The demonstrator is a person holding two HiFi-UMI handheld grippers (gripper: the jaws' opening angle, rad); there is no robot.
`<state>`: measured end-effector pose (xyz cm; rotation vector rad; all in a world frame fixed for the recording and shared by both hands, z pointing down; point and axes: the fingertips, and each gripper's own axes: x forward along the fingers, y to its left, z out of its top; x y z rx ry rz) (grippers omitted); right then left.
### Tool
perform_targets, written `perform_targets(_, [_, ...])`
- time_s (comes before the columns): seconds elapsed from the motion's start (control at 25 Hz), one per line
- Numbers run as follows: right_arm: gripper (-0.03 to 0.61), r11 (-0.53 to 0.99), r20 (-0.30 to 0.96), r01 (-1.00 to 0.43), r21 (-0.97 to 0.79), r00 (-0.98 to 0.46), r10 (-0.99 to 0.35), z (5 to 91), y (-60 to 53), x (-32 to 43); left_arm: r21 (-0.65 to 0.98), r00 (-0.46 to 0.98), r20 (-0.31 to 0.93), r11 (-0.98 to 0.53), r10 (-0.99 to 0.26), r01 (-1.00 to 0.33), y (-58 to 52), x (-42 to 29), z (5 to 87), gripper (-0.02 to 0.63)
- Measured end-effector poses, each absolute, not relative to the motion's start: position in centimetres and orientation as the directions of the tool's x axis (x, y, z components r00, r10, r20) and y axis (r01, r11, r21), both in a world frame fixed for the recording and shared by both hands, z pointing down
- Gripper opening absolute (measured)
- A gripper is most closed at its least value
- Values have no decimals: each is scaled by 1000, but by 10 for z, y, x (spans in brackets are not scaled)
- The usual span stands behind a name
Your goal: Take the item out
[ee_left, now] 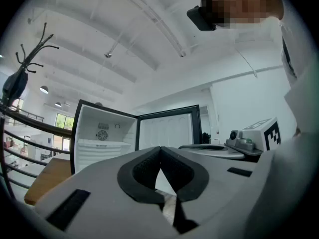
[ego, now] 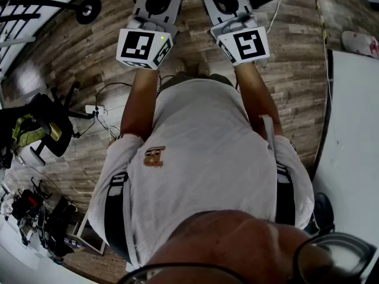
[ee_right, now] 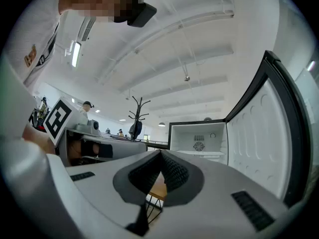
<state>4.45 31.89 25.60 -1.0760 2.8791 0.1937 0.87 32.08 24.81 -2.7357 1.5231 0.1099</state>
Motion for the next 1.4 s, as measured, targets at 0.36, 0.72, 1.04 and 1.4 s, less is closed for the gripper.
perform_targets(0.36, [32,744,-105,-664,79,-748,-656,259,316,34,38,530,-67,-533,-845,-845,319,-1,253,18])
perform_targets(0.72, [32,744,-101,-664,72,-747,-657,258,304,-1,56,513,-79,-518,-855,-854,306,-41,249,18])
perform_targets(1.04, [34,722,-98,-688,75,-725,-682,266,288,-28,48,532,-74,-536,-844,-843,288,-65,260,18])
perform_targets(1.4, [34,687,-89,-722,77,-692,-717,269,268,-69,56,553,-77,-557,-830,-828,263,-107,264,18])
